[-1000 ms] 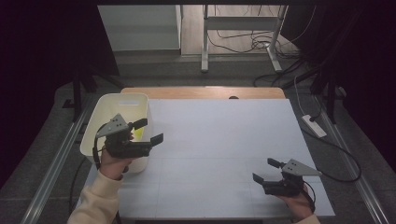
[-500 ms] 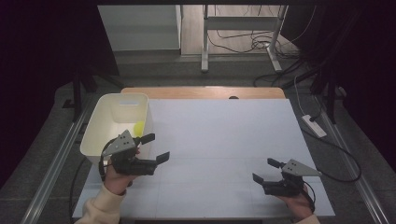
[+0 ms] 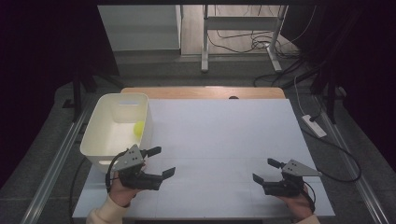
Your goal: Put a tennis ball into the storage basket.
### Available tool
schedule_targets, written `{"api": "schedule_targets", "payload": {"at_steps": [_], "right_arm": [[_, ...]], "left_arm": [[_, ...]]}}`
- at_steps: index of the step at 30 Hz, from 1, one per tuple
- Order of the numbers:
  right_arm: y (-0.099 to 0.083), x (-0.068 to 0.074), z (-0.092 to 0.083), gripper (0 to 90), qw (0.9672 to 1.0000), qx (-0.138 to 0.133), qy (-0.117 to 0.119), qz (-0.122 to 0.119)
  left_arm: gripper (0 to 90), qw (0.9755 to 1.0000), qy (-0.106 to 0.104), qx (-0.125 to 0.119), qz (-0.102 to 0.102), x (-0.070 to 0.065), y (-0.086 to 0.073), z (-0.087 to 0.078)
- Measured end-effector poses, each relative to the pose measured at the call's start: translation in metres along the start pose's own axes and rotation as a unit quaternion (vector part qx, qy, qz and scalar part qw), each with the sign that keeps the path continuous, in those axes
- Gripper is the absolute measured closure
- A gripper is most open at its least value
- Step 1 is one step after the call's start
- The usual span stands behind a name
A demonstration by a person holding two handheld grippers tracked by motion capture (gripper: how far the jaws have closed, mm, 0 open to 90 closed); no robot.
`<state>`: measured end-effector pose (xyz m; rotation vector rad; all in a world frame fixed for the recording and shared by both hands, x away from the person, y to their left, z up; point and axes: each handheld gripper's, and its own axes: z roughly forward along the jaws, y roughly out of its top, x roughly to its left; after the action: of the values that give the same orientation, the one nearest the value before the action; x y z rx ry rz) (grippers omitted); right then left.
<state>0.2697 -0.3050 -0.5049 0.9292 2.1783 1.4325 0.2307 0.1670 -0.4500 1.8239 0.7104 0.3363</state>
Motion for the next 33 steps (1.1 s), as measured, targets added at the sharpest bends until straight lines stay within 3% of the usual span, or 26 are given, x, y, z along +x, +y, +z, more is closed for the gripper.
{"api": "schedule_targets", "payload": {"at_steps": [11,18,33], "right_arm": [[0.0,0.0,0.0,12.7,1.0,0.001,0.001,-0.002],[0.0,0.001,0.001,12.7,1.0,0.002,0.003,-0.004],[-0.001,0.001,0.002,12.7,0.9999,0.007,0.011,-0.005]], "left_arm": [[14.2,0.9998,0.004,0.017,-0.012,0.002,-0.032,0.009],[14.2,0.9989,0.013,0.032,-0.031,0.009,-0.052,0.008],[14.3,0.9981,0.027,0.041,-0.038,0.013,-0.072,0.006]]}}
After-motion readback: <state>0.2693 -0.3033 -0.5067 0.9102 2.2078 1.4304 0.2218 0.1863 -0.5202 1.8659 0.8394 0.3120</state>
